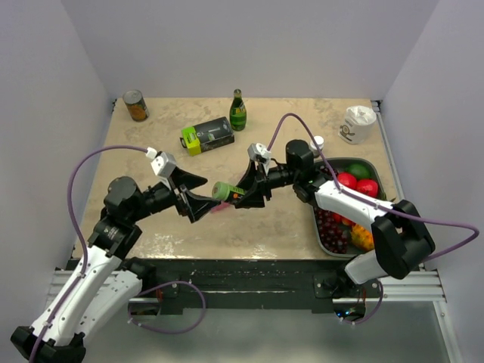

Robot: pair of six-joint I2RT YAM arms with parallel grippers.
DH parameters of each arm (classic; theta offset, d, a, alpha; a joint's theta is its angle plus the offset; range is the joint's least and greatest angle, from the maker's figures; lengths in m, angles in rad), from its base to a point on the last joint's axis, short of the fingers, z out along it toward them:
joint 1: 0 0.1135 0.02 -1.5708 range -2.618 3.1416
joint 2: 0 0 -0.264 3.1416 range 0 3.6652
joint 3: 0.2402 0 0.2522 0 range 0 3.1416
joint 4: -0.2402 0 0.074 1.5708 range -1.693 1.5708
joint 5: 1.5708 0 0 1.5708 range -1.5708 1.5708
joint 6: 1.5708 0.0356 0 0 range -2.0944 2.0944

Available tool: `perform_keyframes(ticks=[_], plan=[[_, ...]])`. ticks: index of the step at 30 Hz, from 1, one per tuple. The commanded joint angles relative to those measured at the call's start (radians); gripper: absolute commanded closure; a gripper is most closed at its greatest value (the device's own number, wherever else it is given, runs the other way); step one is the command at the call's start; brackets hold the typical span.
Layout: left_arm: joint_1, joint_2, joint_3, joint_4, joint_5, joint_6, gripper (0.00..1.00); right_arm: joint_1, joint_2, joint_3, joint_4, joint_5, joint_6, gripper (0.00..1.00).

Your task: Sort the pills into containers

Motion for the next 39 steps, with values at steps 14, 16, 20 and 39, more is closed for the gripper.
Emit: perform_keyframes(ticks=[14, 16, 20, 39], plan=[[-0.003, 0.226, 0.095, -0.084, -0.112, -0.365, 0.11, -0.002, -0.012, 0.059, -0.077, 0.045, -0.122, 1.0], [-0.003, 0.232, 0.08, -0.071, -0.077, -0.36, 0.18, 0.0, -0.011, 0.059, -0.077, 0.045, -0.123, 1.0], [-0.003, 0.246, 0.057, -0.062, -0.034, -0.34, 0.24, -0.002, -0.009, 0.06, -0.08, 0.046, -0.123, 1.0], [-0.003, 0.26, 0.028, -0.246, 0.31, 0.867, 0.64, 0.009, -0.008, 0.054, -0.059, 0.014, -0.109, 1.0]])
